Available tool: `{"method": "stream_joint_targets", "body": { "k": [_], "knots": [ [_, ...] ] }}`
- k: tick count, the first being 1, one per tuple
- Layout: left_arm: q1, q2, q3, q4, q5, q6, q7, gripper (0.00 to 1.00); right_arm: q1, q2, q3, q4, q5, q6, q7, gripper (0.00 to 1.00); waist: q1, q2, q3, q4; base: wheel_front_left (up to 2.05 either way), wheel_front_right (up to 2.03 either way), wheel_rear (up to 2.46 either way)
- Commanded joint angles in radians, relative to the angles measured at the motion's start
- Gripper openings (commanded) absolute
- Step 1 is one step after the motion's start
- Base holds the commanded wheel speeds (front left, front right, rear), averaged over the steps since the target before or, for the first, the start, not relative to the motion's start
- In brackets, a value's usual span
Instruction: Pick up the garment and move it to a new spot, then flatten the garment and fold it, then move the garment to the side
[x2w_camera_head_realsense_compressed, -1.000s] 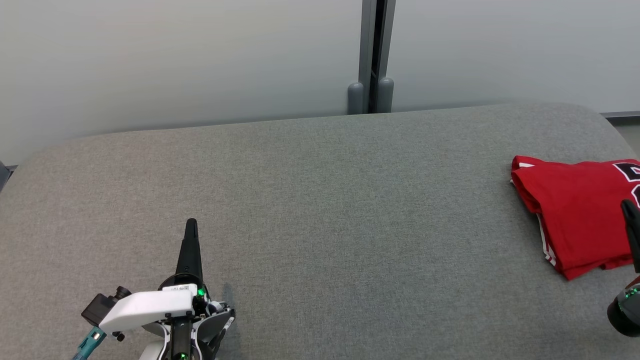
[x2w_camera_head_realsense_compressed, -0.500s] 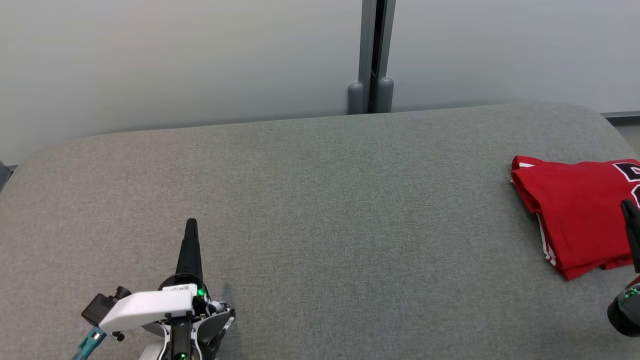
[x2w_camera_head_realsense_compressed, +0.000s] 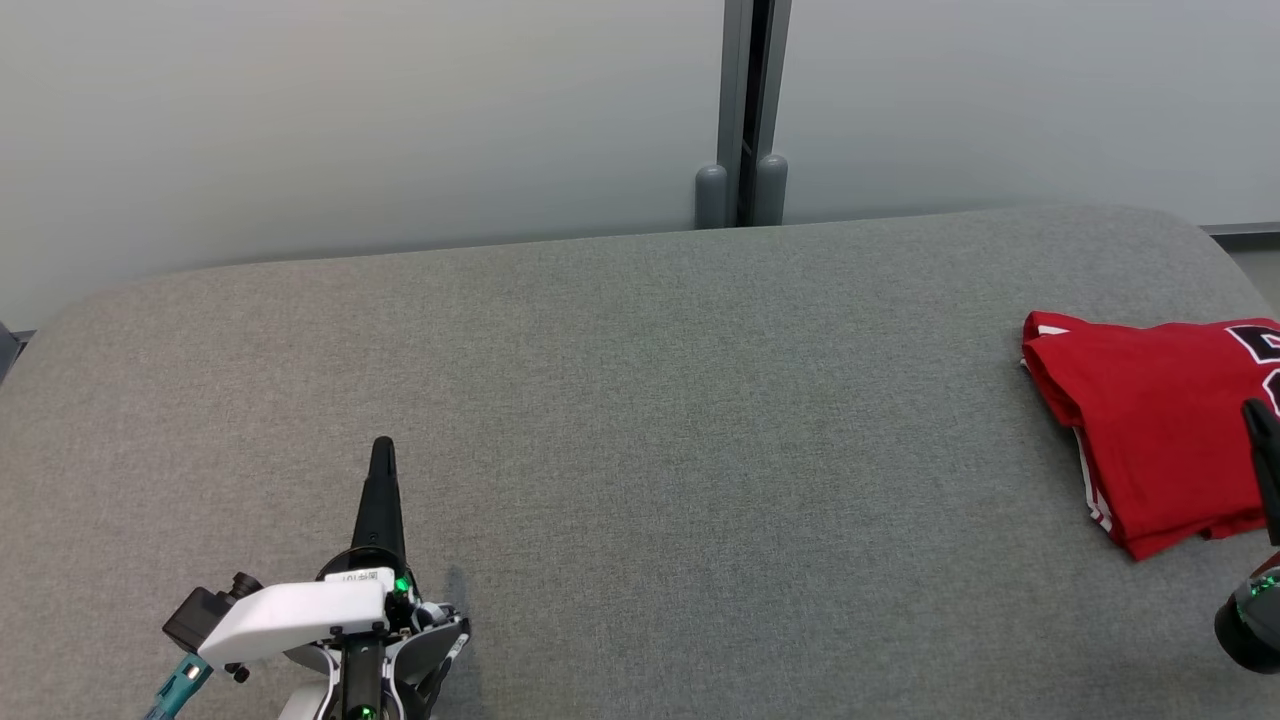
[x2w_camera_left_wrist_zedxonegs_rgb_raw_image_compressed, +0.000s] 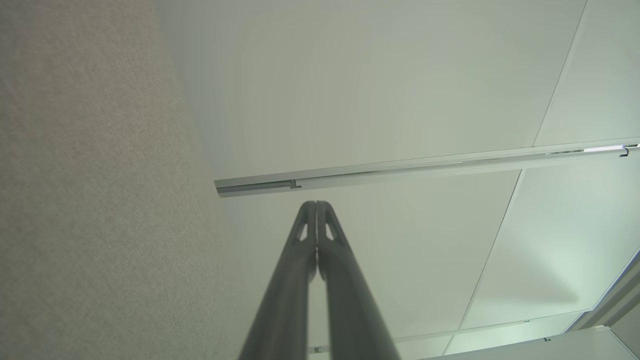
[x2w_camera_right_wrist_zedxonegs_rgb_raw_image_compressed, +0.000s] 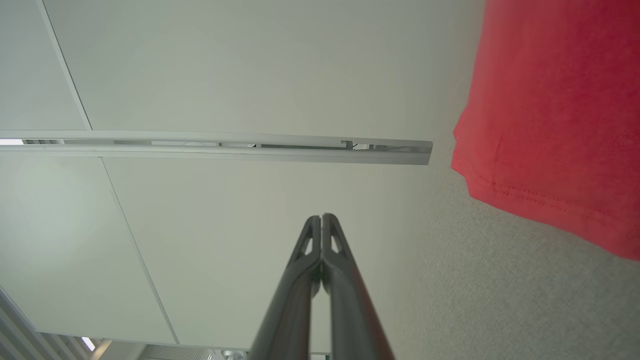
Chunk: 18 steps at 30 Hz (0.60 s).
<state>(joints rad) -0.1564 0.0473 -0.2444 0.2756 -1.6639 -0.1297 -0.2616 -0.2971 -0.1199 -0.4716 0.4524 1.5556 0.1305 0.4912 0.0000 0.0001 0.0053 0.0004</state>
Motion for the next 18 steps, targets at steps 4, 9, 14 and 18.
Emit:
{"method": "stream_joint_targets", "body": {
  "k": [4, 9, 14, 18],
  "knots": [
    [-0.015, 0.003, 0.001, 0.0, 0.001, -0.004, -0.002, 0.0, 0.006, -0.007, 0.001, 0.001, 0.003, 0.0, -0.004, 0.0, 0.0, -0.0001, 0.0, 0.0, 0.0, 0.0, 0.0],
    [-0.015, 0.003, 0.001, 0.0, 0.001, -0.005, -0.002, 0.0, 0.006, -0.007, 0.001, 0.001, 0.003, 0.0, -0.004, 0.0, 0.0, -0.0001, 0.0, 0.0, 0.0, 0.0, 0.0],
    [-0.015, 0.003, 0.001, 0.0, 0.001, -0.004, -0.002, 0.0, 0.007, -0.007, 0.002, 0.001, 0.004, 0.0, -0.004, 0.0, 0.0, -0.0001, 0.0, 0.0, 0.0, 0.0, 0.0],
    [-0.015, 0.003, 0.001, 0.0, 0.001, -0.005, -0.002, 0.0, 0.007, -0.007, 0.002, 0.001, 0.004, 0.0, -0.004, 0.0, 0.0, -0.0001, 0.0, 0.0, 0.0, 0.0, 0.0]
  ]
}}
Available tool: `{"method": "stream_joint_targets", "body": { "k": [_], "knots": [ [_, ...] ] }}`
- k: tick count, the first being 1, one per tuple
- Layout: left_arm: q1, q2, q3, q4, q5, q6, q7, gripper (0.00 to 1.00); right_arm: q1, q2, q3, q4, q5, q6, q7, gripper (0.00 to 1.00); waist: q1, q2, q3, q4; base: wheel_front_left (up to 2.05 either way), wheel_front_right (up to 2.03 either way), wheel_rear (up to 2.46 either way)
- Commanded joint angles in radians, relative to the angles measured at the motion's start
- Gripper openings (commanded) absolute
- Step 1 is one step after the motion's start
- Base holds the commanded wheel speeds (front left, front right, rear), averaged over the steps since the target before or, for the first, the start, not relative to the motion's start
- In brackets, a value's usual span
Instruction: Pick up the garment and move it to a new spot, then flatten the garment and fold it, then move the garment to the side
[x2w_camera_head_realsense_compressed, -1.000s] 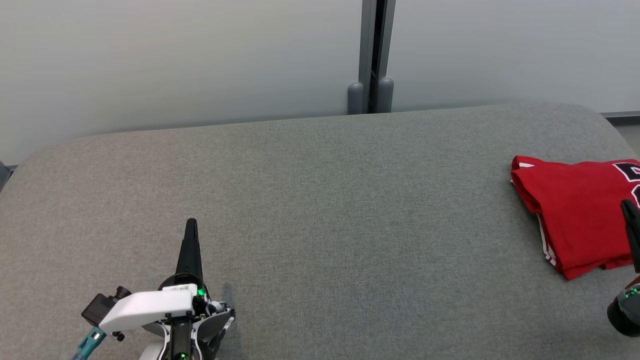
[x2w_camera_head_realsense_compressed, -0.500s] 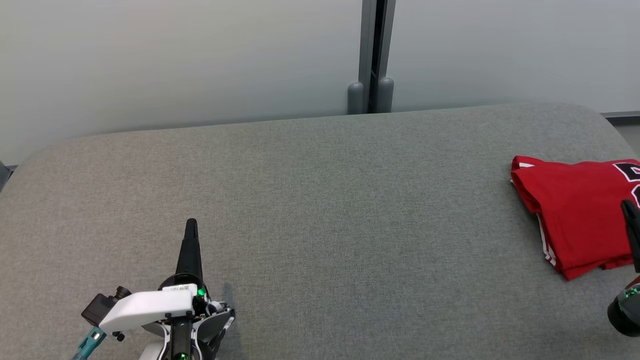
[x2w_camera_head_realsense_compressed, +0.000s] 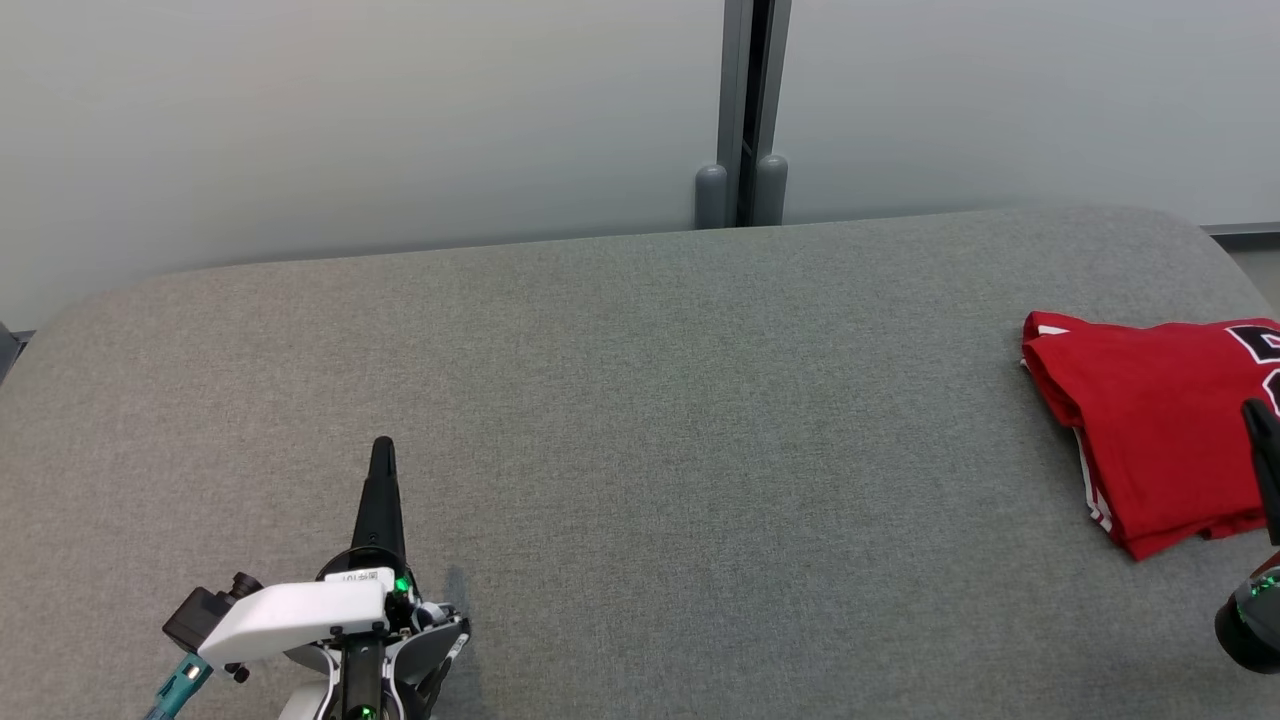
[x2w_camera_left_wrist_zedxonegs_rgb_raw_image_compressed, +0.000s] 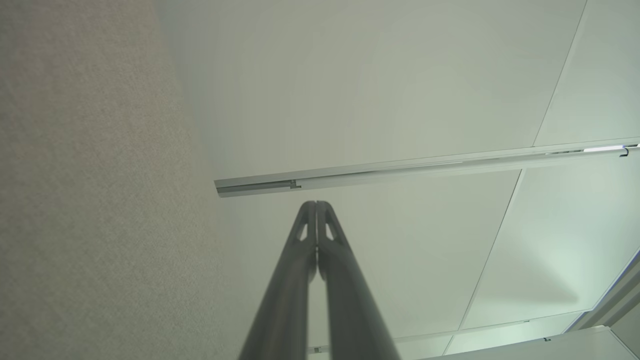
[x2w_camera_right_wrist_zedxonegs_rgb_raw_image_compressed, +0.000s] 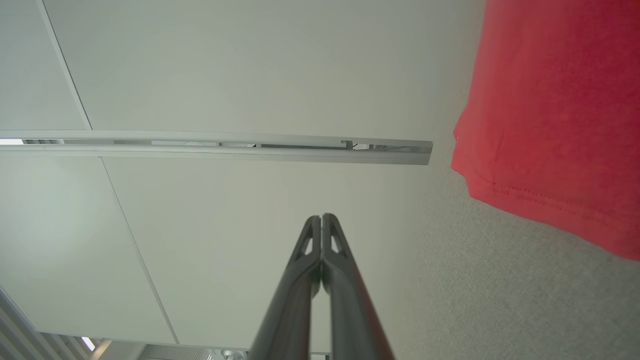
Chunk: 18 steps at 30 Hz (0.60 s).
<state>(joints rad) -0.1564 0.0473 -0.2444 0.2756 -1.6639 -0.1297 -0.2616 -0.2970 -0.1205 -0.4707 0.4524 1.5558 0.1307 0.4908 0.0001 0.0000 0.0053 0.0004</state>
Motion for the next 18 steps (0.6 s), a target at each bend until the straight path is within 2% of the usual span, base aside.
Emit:
{"method": "stream_joint_targets", "body": {
  "k": [1, 18],
  "knots": [
    [-0.015, 0.003, 0.001, 0.0, 0.001, -0.004, -0.002, 0.0, 0.007, -0.006, 0.001, 0.001, 0.004, 0.0, -0.004, 0.0, -0.0001, 0.0, 0.0, 0.0, 0.0, 0.0, 0.0],
    [-0.015, 0.003, 0.001, 0.0, 0.001, -0.004, -0.002, 0.0, 0.007, -0.007, 0.002, 0.001, 0.005, 0.0, -0.005, 0.0, -0.0001, 0.0, 0.0, 0.0, 0.0, 0.0, 0.0]
  ]
}}
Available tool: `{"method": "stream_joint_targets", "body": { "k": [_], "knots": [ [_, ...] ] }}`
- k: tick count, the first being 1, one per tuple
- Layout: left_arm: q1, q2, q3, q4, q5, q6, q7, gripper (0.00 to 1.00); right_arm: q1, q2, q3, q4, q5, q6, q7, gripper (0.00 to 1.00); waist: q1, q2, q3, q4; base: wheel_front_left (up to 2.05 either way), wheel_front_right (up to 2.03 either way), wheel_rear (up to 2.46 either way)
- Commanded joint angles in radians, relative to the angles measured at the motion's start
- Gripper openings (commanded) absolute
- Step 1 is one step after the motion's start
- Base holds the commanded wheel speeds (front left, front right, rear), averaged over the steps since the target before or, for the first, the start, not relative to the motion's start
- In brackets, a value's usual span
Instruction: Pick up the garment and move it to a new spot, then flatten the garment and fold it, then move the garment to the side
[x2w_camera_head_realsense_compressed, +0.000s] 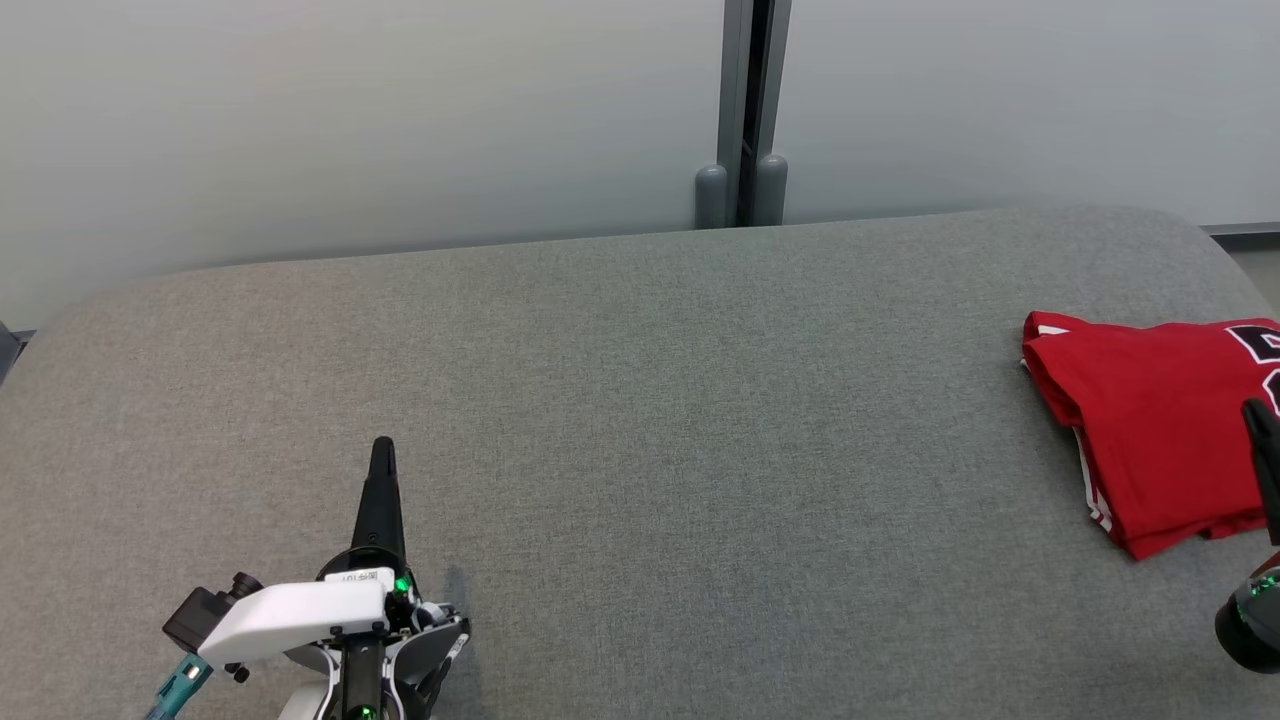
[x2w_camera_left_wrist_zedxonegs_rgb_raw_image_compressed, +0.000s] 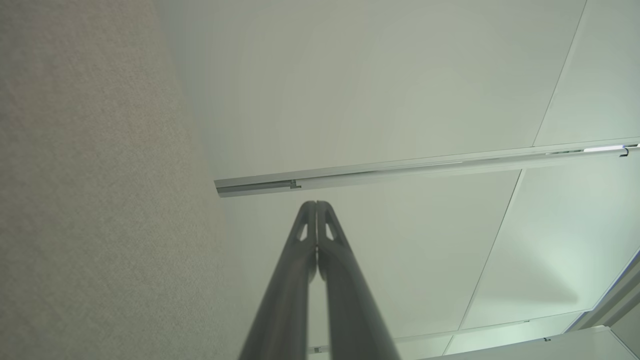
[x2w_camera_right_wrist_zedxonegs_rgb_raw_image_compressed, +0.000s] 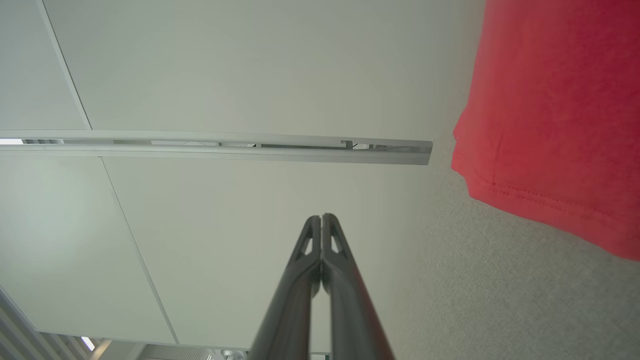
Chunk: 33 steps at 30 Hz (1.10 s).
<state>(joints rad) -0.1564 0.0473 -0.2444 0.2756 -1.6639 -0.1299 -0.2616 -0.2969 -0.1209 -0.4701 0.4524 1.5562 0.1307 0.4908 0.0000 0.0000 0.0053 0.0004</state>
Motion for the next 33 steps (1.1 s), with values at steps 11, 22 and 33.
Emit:
{"method": "stream_joint_targets", "body": {
  "k": [11, 22, 33],
  "knots": [
    [-0.015, 0.003, 0.001, 0.0, 0.001, -0.004, -0.002, 0.0, 0.007, -0.006, 0.001, 0.001, 0.004, 0.0, -0.005, 0.0, 0.0, 0.0, 0.0, 0.0, 0.0, 0.0, 0.0],
    [-0.015, 0.003, 0.001, 0.0, 0.001, -0.004, -0.002, 0.0, 0.007, -0.007, 0.002, 0.001, 0.004, 0.0, -0.005, 0.0, 0.0, 0.0, 0.0, 0.0, 0.0, 0.0, 0.0],
    [-0.015, 0.003, 0.001, 0.0, 0.001, -0.004, -0.002, 0.0, 0.007, -0.007, 0.002, 0.001, 0.005, 0.0, -0.005, 0.0, 0.0, 0.0, 0.0, 0.0, 0.0, 0.0, 0.0]
  ]
}}
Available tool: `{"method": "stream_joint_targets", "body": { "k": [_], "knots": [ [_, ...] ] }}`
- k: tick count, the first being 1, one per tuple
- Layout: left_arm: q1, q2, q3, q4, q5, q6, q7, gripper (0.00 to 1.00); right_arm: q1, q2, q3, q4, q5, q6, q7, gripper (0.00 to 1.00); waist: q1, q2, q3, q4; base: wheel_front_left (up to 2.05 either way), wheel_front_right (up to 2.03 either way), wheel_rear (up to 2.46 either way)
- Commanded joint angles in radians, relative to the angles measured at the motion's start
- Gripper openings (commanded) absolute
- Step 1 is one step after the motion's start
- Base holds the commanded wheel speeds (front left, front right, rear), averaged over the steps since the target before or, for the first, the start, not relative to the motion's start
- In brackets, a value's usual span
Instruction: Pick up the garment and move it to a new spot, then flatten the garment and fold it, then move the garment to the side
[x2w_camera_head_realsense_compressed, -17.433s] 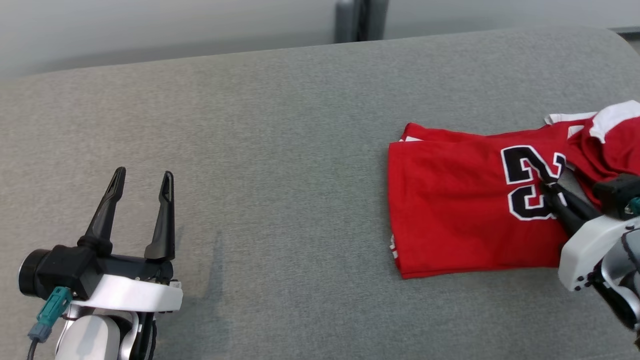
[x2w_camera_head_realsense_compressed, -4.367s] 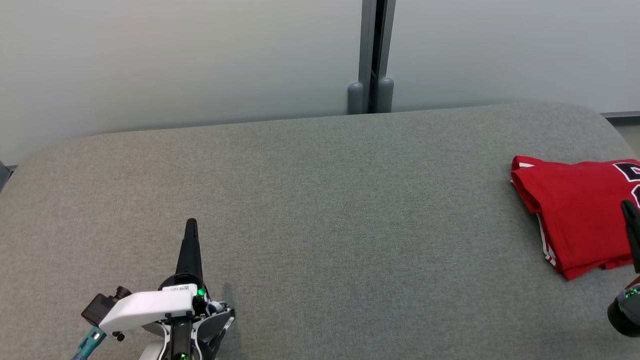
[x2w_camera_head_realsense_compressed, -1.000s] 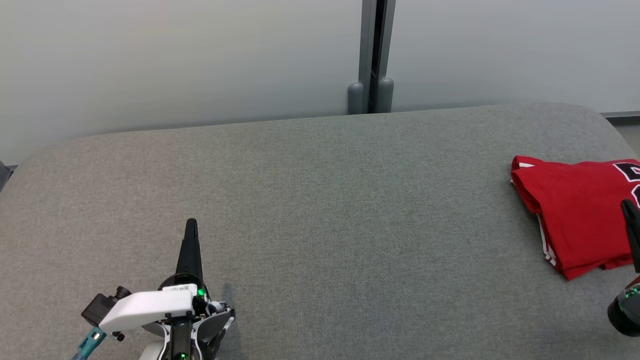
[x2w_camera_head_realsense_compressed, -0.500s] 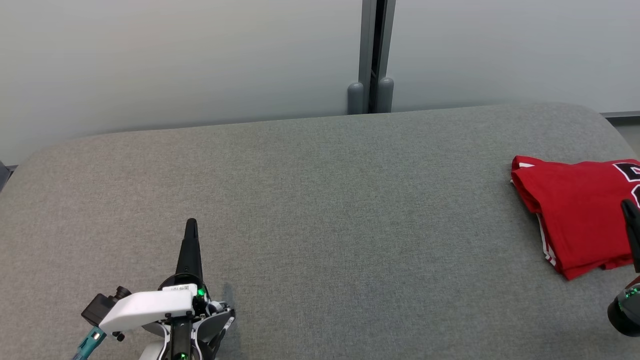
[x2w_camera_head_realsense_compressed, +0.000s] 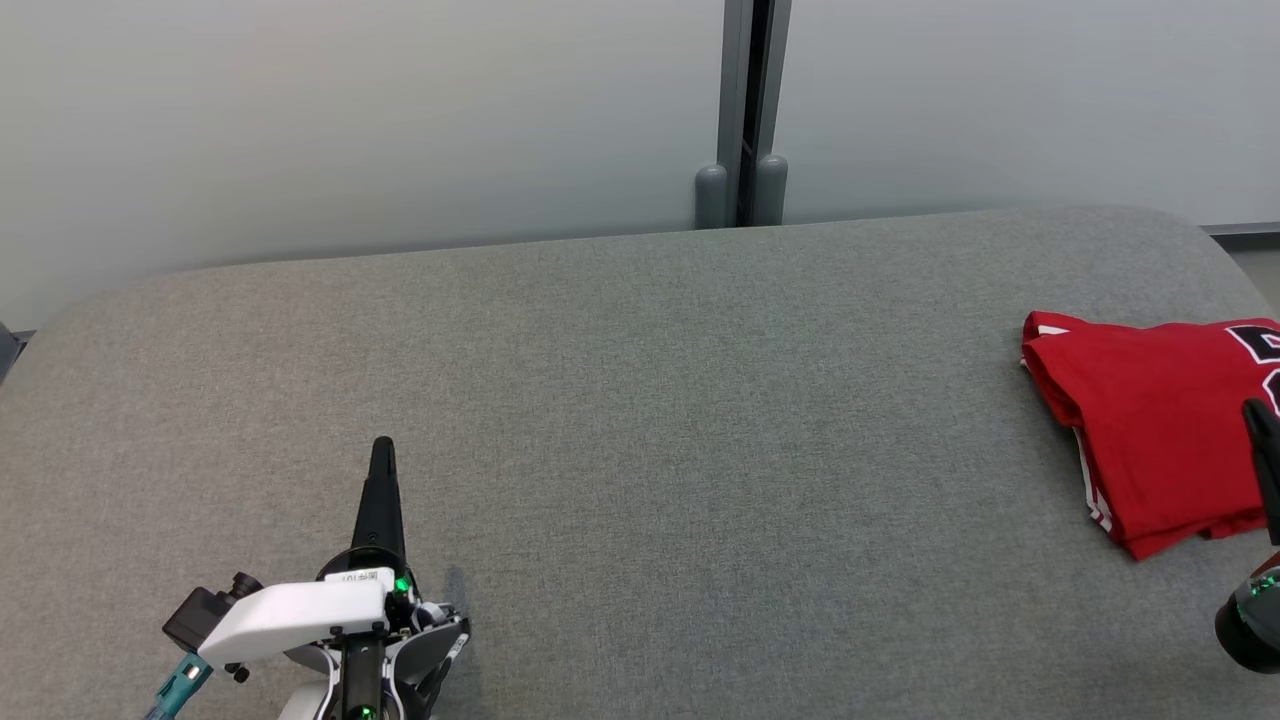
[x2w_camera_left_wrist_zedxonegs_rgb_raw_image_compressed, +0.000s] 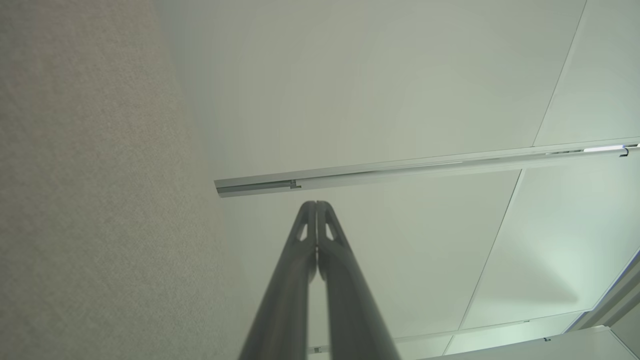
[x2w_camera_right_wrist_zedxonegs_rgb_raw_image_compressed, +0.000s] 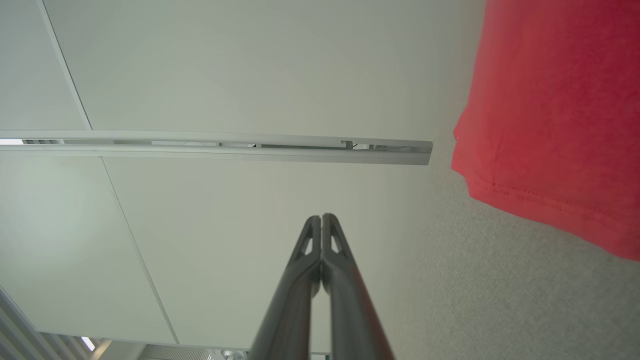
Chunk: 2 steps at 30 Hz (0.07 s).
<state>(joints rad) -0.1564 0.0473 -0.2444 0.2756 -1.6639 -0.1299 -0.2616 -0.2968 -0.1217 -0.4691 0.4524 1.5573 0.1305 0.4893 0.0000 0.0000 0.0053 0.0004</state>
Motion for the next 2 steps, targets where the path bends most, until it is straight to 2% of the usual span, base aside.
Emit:
{"method": "stream_joint_targets", "body": {
  "k": [1, 2],
  "knots": [
    [-0.015, 0.003, 0.001, 0.0, 0.001, -0.004, -0.002, 0.0, 0.007, -0.006, 0.001, 0.001, 0.004, 0.0, -0.003, 0.0, 0.0, 0.0, 0.0, 0.0, 0.0, 0.0, 0.0],
    [-0.015, 0.003, 0.001, 0.0, 0.001, -0.004, -0.002, 0.0, 0.007, -0.006, 0.001, 0.001, 0.004, 0.0, -0.003, 0.0, 0.0, 0.0, 0.0, 0.0, 0.0, 0.0, 0.0]
  ]
}}
